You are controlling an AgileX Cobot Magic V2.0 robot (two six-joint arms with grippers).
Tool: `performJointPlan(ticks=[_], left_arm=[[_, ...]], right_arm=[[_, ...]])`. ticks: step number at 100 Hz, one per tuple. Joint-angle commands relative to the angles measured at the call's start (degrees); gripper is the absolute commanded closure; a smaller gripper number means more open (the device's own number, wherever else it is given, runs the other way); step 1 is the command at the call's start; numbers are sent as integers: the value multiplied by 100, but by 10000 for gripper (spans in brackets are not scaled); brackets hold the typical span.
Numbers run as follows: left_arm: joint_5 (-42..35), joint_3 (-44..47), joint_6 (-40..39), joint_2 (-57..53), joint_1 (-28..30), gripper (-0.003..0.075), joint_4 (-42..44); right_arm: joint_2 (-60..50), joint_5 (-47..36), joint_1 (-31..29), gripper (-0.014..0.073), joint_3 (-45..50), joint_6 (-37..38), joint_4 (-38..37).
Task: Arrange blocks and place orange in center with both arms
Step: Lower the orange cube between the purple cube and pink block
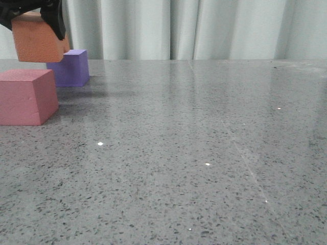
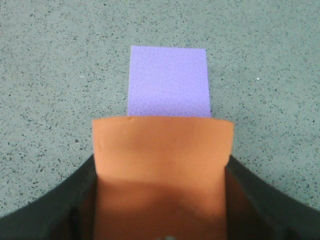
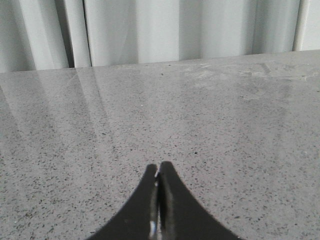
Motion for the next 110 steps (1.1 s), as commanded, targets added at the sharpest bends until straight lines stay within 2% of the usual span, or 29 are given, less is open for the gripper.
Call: performJointPlan(ticks=[1,50,110], left_arm=[[-286,-140,92,-232,0,696,75],[-659,203,105,-115,0,696,99],[-575,203,105,227,0,698,75]], right_arm=[[-127,-475,-42,661,-83,-52,5],[-127,-475,-42,661,-83,-52,5],[-127,-475,-42,661,-83,-52,5]])
